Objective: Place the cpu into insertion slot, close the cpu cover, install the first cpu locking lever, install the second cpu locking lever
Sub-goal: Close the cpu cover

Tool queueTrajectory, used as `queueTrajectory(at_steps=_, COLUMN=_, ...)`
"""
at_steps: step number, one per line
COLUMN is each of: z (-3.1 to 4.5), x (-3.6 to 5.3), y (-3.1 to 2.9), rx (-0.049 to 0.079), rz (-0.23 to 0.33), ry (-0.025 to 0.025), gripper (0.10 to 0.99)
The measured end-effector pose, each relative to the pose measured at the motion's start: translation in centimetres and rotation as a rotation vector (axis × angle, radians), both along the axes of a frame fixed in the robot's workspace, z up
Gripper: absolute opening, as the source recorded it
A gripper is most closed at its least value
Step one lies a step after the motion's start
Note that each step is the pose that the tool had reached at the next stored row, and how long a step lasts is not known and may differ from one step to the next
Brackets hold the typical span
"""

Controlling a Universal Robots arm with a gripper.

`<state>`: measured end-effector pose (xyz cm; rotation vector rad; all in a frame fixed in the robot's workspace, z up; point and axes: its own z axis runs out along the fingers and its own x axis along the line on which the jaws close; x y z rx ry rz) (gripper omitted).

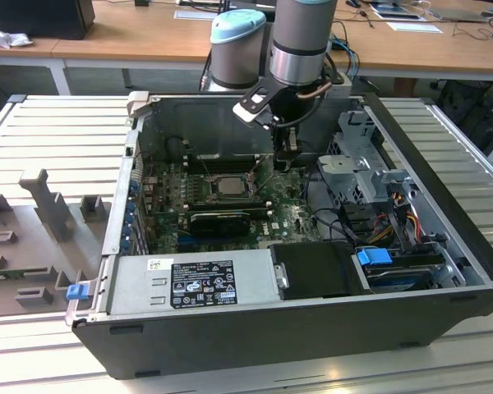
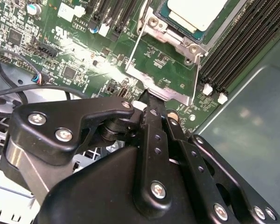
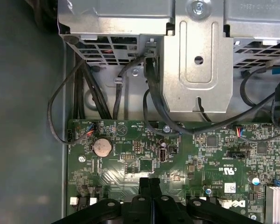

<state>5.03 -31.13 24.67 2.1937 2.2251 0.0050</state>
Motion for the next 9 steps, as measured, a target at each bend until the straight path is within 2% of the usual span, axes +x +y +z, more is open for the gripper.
queueTrajectory(at_steps=9, z=0.00, x=-0.93, y=0.00, rx=0.000, rz=0.000, ry=0.0000, gripper=0.106)
